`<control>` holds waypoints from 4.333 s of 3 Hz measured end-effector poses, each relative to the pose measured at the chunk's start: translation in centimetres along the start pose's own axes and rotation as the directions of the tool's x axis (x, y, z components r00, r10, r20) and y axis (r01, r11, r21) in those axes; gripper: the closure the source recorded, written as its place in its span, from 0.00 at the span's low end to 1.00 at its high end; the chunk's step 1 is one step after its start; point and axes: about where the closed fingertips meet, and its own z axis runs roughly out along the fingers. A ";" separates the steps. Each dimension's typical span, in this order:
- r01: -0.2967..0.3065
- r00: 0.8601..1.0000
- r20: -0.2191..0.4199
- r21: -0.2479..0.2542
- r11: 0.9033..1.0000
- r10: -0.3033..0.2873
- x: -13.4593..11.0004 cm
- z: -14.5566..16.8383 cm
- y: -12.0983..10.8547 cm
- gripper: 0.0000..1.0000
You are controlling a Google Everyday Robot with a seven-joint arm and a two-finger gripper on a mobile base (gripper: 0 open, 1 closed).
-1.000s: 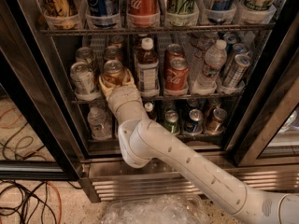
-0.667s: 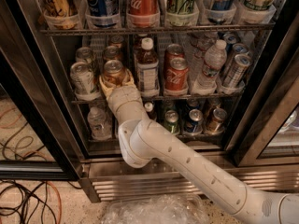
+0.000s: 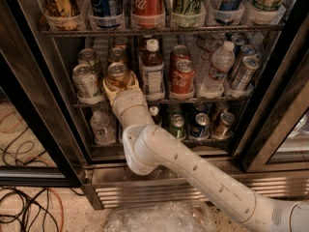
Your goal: Pick orange can from middle shelf of fridge
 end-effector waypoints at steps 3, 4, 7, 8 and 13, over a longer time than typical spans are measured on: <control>0.026 0.994 0.103 -0.009 1.000 -0.025 -4.5 -2.1 -0.5 1.00; 0.058 0.993 0.100 -0.039 0.998 -0.054 -5.8 -3.3 -0.7 1.00; 0.144 0.990 0.029 -0.273 0.951 -0.141 -5.1 -7.6 -2.8 1.00; 0.150 0.985 -0.033 -0.341 0.928 -0.171 -3.5 -8.7 -4.0 1.00; -0.056 0.976 -0.183 -0.742 0.668 -0.122 -2.1 -17.1 0.0 1.00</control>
Offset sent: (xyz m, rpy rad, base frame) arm -0.0263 -0.0109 0.0421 0.0168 -0.1273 -0.0025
